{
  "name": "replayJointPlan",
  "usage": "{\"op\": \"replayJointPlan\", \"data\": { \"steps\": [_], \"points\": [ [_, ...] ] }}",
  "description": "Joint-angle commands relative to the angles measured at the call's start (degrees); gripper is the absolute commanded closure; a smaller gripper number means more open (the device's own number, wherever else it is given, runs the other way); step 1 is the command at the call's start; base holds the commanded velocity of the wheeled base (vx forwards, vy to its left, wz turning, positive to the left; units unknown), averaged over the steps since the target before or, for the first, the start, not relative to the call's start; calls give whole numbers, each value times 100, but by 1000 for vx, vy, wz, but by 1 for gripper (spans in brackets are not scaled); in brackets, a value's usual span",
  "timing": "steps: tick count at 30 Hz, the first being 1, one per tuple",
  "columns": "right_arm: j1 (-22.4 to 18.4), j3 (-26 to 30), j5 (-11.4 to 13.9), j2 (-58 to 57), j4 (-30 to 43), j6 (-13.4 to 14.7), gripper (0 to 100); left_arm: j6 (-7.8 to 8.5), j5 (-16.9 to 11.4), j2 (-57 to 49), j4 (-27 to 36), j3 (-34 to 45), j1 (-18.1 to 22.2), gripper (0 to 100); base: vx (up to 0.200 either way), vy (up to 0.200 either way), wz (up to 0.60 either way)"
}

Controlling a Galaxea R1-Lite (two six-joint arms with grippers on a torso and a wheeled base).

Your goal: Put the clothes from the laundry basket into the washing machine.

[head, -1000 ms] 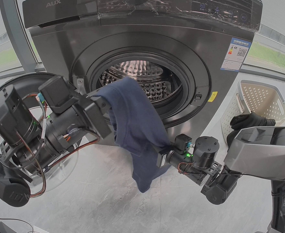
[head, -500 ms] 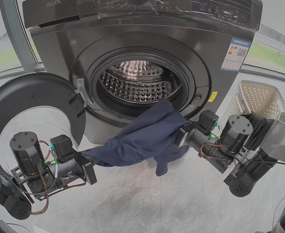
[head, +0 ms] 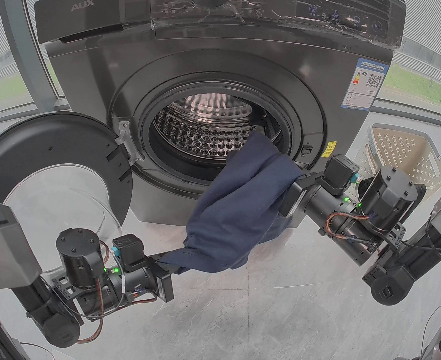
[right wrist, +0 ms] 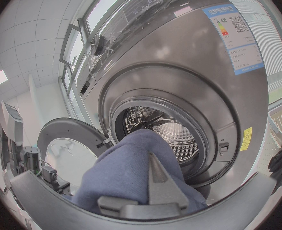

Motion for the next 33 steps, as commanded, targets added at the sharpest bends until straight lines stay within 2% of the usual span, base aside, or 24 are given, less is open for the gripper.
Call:
{"op": "replayJointPlan", "data": {
  "steps": [1,9,11,13,33],
  "points": [
    [87,18,-4,-110,-4,1,100,-8,22,783,-439,143,-119,100,0,0,0],
    [202,-43,-13,-101,5,10,100,-61,5,713,-465,152,-128,100,0,0,0],
    [290,9,-224,-92,-4,106,100,-88,22,616,-465,204,-216,100,0,0,0],
    [307,27,-267,-101,-4,150,100,-88,31,607,-465,240,-234,100,0,0,0],
    [237,-35,-276,-66,5,150,100,-96,-4,722,-457,143,-216,100,0,0,0]
  ]
}}
